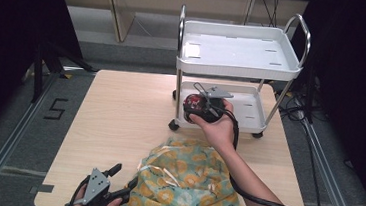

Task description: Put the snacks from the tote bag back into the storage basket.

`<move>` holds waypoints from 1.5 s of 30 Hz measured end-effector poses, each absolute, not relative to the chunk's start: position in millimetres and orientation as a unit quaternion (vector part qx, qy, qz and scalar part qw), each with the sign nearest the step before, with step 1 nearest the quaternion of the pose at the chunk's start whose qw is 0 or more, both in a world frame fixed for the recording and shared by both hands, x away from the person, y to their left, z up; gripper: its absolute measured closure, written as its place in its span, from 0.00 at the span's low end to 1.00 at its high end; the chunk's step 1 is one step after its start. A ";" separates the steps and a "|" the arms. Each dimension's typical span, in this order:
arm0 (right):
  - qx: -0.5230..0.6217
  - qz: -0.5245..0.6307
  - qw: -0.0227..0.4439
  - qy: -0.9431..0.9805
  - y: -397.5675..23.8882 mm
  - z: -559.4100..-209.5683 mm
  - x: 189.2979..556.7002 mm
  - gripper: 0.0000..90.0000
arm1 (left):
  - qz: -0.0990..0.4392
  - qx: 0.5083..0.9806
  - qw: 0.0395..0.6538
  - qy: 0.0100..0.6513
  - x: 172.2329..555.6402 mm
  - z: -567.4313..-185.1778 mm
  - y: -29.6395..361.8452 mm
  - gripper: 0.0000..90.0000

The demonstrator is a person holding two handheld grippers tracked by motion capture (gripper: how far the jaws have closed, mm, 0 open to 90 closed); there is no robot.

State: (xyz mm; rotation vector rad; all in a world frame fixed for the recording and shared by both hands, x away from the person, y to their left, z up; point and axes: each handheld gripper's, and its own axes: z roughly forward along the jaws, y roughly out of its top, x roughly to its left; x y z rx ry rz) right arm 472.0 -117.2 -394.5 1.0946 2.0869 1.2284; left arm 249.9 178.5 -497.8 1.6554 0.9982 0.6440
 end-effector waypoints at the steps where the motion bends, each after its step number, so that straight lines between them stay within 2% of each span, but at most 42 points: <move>1: 0.397 0.449 0.241 0.764 -117.3 -394.3 472.8 0.30 | 0.269 0.692 0.524 0.417 249.9 -497.8 178.5 0.33; 19: 0.404 0.447 0.237 0.762 -119.3 -395.4 475.1 0.30 | 0.271 0.693 0.524 0.415 249.8 -497.3 178.6 0.33; 29: 0.391 0.444 0.254 0.765 -117.8 -394.5 479.3 0.30 | 0.273 0.691 0.525 0.416 249.7 -496.9 178.8 0.33; 41: 0.404 0.441 0.246 0.763 -115.1 -395.9 481.5 0.30 | 0.273 0.690 0.526 0.416 250.1 -497.1 178.8 0.33; 45: 0.393 0.441 0.259 0.764 -117.8 -394.9 484.7 0.30 | 0.272 0.689 0.526 0.417 249.9 -496.9 178.2 0.33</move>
